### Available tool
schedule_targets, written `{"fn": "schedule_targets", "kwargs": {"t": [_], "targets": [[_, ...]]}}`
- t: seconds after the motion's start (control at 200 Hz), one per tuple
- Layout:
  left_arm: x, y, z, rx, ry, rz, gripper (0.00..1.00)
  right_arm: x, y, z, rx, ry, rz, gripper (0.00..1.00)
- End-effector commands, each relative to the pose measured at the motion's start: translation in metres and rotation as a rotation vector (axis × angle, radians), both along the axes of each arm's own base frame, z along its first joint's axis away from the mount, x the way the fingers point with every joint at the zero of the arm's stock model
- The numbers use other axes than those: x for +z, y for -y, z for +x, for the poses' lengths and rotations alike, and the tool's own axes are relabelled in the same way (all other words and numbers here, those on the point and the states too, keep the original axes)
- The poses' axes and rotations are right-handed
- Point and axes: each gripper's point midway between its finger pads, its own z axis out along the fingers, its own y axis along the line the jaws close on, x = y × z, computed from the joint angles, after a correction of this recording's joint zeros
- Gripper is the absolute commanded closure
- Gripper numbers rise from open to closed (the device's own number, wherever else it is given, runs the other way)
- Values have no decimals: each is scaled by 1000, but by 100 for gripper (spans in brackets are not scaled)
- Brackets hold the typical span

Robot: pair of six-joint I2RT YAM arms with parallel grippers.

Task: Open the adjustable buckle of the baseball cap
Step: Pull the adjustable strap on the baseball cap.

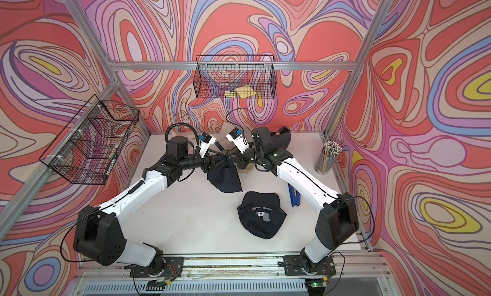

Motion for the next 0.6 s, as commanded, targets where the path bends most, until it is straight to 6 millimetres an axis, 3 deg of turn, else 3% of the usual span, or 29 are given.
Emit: {"fn": "schedule_targets", "kwargs": {"t": [0.0, 0.22, 0.356, 0.596], "targets": [[17, -11, 4, 25, 134, 7, 39, 1, -3, -2, 44, 20, 5, 100], [23, -5, -6, -54, 297, -3, 28, -1, -8, -16, 144, 8, 4, 100], [30, 1, -18, -134, 398, -21, 28, -2, -7, -21, 181, 0, 4, 100], [31, 8, -18, -185, 416, -40, 32, 3, -7, -29, 239, -9, 43, 100]]}}
